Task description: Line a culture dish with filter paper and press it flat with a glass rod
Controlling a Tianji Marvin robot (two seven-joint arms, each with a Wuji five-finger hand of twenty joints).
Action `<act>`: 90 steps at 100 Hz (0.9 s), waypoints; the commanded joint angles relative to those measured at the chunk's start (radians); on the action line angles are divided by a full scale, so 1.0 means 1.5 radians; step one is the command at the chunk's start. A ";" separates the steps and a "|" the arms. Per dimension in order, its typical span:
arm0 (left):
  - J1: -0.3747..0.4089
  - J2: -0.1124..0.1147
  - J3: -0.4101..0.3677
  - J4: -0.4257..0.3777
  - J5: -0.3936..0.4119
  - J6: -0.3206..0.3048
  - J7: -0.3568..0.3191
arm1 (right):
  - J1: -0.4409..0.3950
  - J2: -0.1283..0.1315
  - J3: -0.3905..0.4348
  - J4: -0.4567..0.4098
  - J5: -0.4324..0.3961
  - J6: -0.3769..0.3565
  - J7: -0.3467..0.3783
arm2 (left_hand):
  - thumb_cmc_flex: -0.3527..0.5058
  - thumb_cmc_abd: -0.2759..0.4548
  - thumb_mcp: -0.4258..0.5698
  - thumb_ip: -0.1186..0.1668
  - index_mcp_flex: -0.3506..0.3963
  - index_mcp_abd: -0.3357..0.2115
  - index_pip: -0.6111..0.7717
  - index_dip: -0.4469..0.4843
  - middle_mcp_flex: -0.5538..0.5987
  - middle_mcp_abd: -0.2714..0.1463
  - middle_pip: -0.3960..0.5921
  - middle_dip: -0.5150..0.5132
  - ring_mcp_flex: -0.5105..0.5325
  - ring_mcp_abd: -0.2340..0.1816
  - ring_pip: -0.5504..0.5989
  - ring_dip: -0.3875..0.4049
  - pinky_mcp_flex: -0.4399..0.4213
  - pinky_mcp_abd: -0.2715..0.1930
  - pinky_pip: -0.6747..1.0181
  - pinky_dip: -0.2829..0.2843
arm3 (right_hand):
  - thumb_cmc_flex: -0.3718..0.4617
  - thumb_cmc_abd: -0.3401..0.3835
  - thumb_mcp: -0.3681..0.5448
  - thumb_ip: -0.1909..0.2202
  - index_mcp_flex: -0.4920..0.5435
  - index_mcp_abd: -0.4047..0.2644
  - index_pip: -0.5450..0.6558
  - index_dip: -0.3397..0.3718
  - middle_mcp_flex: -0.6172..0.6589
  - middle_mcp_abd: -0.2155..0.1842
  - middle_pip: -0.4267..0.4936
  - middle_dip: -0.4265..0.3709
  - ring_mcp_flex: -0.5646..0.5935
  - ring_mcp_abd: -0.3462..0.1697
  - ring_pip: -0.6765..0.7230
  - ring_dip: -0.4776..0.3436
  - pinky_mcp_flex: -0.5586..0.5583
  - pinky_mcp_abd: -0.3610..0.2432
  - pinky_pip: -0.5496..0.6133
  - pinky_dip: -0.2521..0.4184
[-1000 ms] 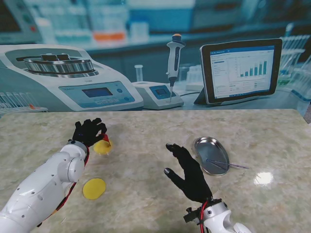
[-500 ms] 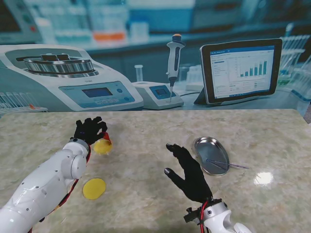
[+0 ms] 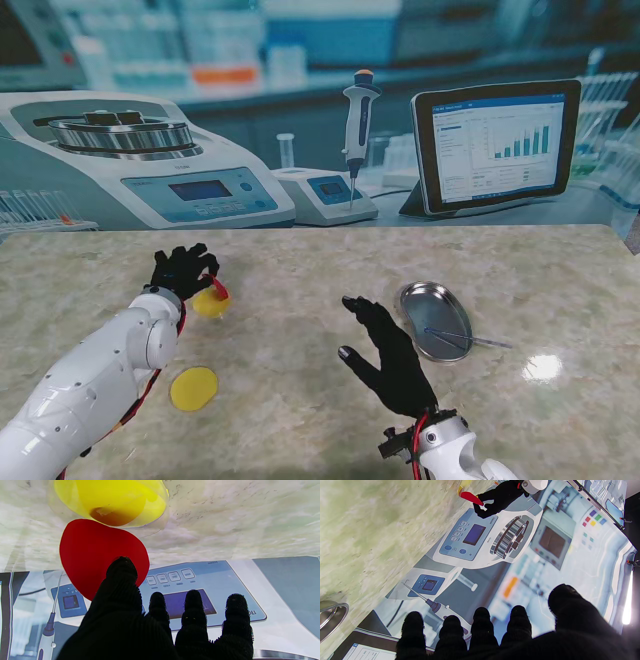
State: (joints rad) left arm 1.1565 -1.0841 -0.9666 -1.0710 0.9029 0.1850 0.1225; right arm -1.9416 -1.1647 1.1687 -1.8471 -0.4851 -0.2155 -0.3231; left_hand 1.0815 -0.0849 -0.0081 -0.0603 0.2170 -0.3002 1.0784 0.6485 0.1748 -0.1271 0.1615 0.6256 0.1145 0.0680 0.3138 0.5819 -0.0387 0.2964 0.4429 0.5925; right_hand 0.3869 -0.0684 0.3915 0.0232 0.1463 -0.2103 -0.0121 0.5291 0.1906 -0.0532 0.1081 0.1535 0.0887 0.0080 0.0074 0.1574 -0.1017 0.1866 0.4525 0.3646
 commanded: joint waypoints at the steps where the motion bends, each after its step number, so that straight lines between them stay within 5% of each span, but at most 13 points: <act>1: 0.004 0.003 -0.003 -0.007 0.004 0.002 -0.007 | -0.004 -0.002 -0.002 -0.003 0.001 0.002 0.001 | 0.030 0.005 -0.013 0.010 -0.029 -0.019 -0.018 -0.021 -0.026 -0.021 -0.019 0.010 -0.024 -0.009 -0.016 0.007 -0.015 -0.015 -0.034 0.021 | 0.005 0.013 -0.010 0.004 -0.005 -0.018 -0.004 -0.007 -0.012 -0.022 0.003 -0.003 -0.001 -0.028 0.008 0.008 -0.007 -0.023 0.003 -0.010; 27: 0.016 0.014 -0.016 -0.029 0.032 0.001 -0.045 | -0.003 -0.002 -0.003 -0.002 0.001 0.002 0.001 | -0.022 -0.034 0.010 0.021 -0.045 -0.006 -0.107 -0.091 -0.033 -0.025 -0.055 0.004 -0.030 -0.008 -0.046 0.009 -0.020 -0.016 -0.050 0.021 | 0.005 0.013 -0.010 0.004 -0.005 -0.018 -0.004 -0.007 -0.012 -0.023 0.003 -0.003 -0.002 -0.027 0.008 0.008 -0.007 -0.023 0.003 -0.010; 29: 0.016 0.015 -0.017 -0.030 0.035 0.001 -0.049 | -0.003 -0.002 -0.003 -0.002 0.001 0.002 0.001 | -0.077 -0.057 0.108 0.005 -0.044 -0.006 -0.124 -0.085 -0.032 -0.026 -0.056 -0.005 -0.031 -0.008 -0.051 0.011 -0.019 -0.017 -0.055 0.027 | 0.005 0.013 -0.010 0.004 -0.005 -0.018 -0.004 -0.007 -0.012 -0.024 0.003 -0.003 -0.002 -0.028 0.008 0.008 -0.007 -0.023 0.003 -0.010; 35: 0.018 0.018 -0.018 -0.036 0.043 0.002 -0.063 | -0.003 -0.002 -0.004 -0.002 0.001 0.002 0.001 | -0.150 -0.081 0.231 0.003 -0.047 -0.005 -0.151 -0.075 -0.031 -0.025 -0.058 -0.029 -0.032 -0.009 -0.059 0.012 -0.020 -0.017 -0.059 0.025 | 0.005 0.012 -0.010 0.004 -0.005 -0.018 -0.004 -0.007 -0.012 -0.023 0.003 -0.003 -0.001 -0.028 0.008 0.008 -0.007 -0.023 0.003 -0.010; 57: 0.015 0.024 -0.012 -0.048 0.058 0.004 -0.099 | -0.002 -0.002 -0.004 -0.002 0.000 0.001 0.000 | -0.210 -0.123 0.320 -0.007 -0.056 0.001 -0.200 -0.097 -0.030 -0.023 -0.066 -0.064 -0.038 -0.011 -0.078 0.011 -0.023 -0.021 -0.073 0.026 | 0.005 0.012 -0.010 0.004 -0.005 -0.017 -0.004 -0.007 -0.013 -0.023 0.003 -0.003 -0.001 -0.027 0.009 0.008 -0.007 -0.023 0.004 -0.010; 90: 0.014 0.037 -0.010 -0.076 0.092 0.006 -0.175 | -0.003 -0.002 -0.002 -0.001 0.001 0.000 -0.001 | -0.302 -0.202 0.458 -0.019 -0.046 0.031 -0.370 -0.214 -0.029 -0.014 -0.089 -0.176 -0.048 -0.013 -0.122 0.001 -0.029 -0.027 -0.102 0.028 | 0.005 0.012 -0.010 0.003 -0.005 -0.017 -0.004 -0.007 -0.012 -0.023 0.003 -0.003 -0.002 -0.028 0.009 0.008 -0.007 -0.023 0.004 -0.010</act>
State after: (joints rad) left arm 1.1769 -1.0337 -0.9770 -1.1692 1.0335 0.1937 -0.1309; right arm -1.9395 -1.1647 1.1675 -1.8467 -0.4857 -0.2161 -0.3248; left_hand 0.6573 -0.3566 0.6244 -0.0688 0.1565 -0.2721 0.5745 0.3592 0.1573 -0.1404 0.0526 0.3928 0.0903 0.0675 0.1607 0.5905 -0.0603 0.2695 0.3408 0.6028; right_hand 0.3869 -0.0684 0.3915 0.0232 0.1463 -0.2104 -0.0121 0.5281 0.1906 -0.0532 0.1081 0.1535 0.0887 0.0080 0.0074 0.1574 -0.1017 0.1856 0.4525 0.3644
